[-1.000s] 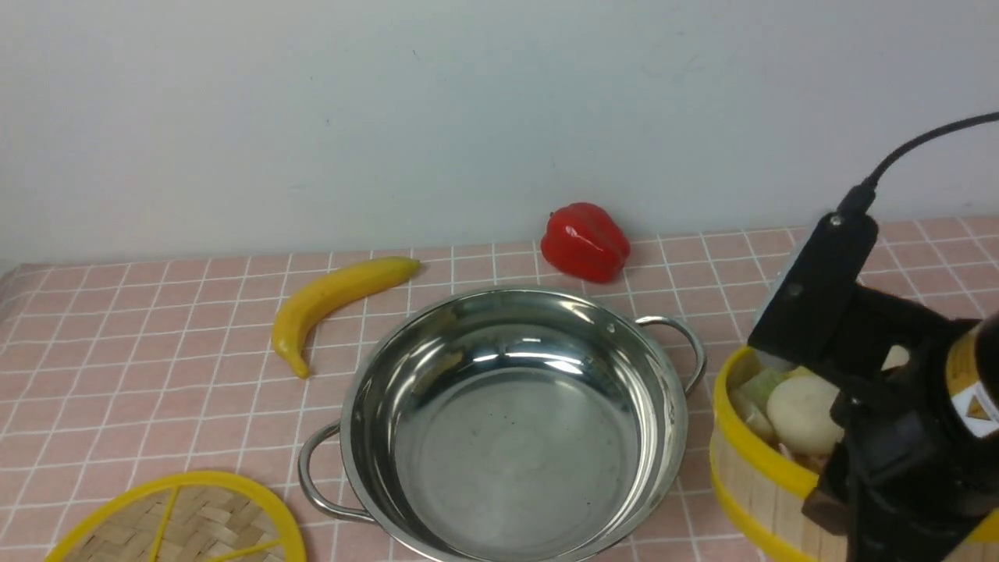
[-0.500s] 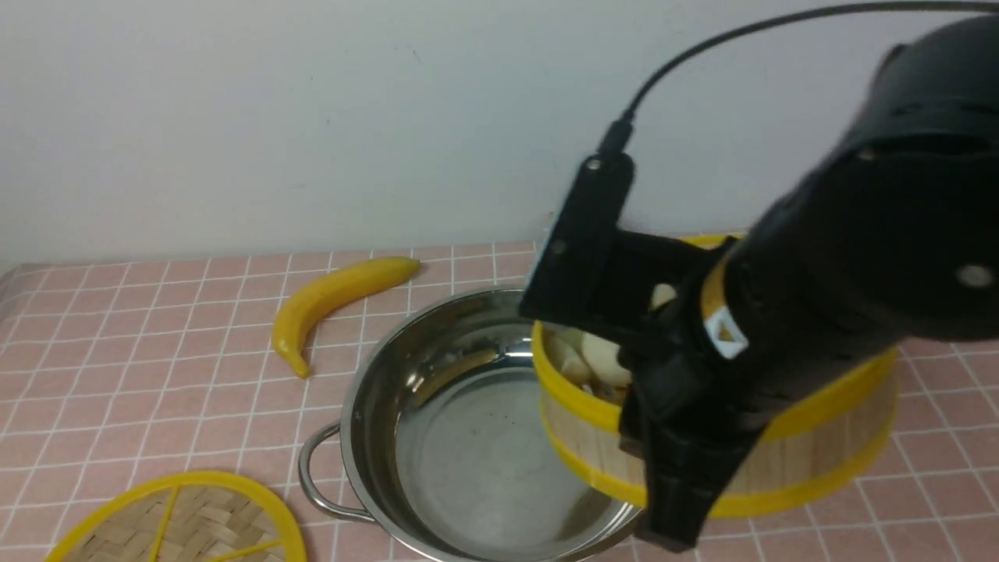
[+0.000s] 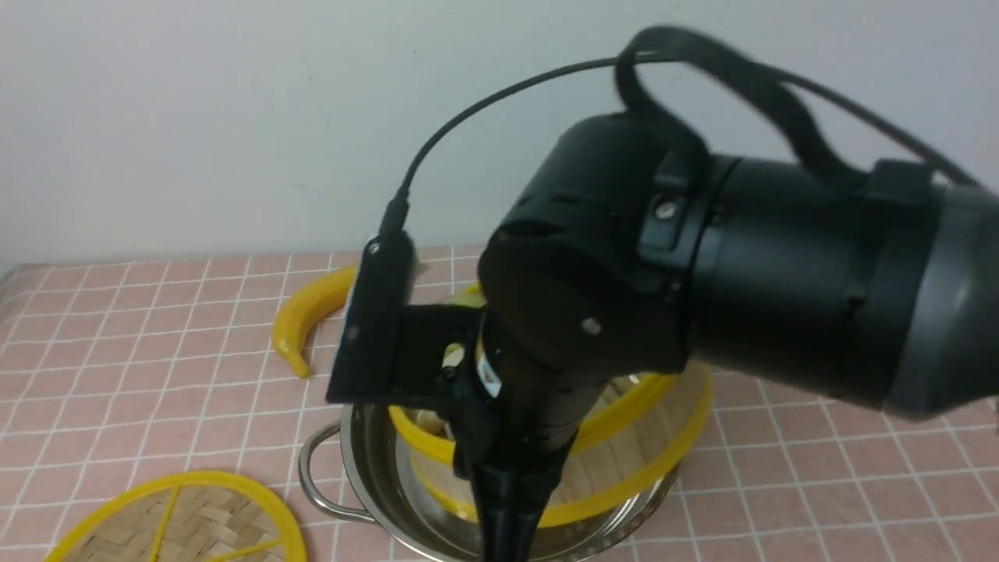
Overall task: Place the steamer in the pot on the pink tablecloth, and put the lid on the steamer.
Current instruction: 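Place the bamboo steamer basket of food into the steel pot with the right gripper, then grasp the bamboo steamer lid lying on the table by its centre knob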
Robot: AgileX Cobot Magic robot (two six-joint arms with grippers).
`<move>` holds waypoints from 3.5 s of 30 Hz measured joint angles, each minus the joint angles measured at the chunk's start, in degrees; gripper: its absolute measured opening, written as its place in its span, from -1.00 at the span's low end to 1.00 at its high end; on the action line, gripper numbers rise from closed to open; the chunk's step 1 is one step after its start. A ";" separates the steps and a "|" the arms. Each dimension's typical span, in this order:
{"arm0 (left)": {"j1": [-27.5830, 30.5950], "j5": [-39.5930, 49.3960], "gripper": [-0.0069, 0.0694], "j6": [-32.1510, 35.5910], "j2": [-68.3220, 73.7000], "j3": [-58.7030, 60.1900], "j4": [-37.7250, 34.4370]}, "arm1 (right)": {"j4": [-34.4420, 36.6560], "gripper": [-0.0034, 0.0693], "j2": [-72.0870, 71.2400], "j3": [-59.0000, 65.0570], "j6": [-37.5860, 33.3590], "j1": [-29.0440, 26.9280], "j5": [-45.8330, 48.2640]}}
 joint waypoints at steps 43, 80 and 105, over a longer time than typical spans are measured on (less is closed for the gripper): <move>0.00 0.00 -0.18 0.00 0.00 0.00 0.00 | 0.93 -0.31 10.41 -0.13 1.73 -2.20 -2.25; 0.00 0.00 -0.18 0.00 0.00 0.00 0.00 | -9.83 -0.92 -17.04 -9.45 43.57 -4.11 2.43; 0.00 0.00 -0.18 0.00 0.00 0.00 0.00 | -6.87 -0.74 -81.35 81.74 41.06 -49.34 -56.63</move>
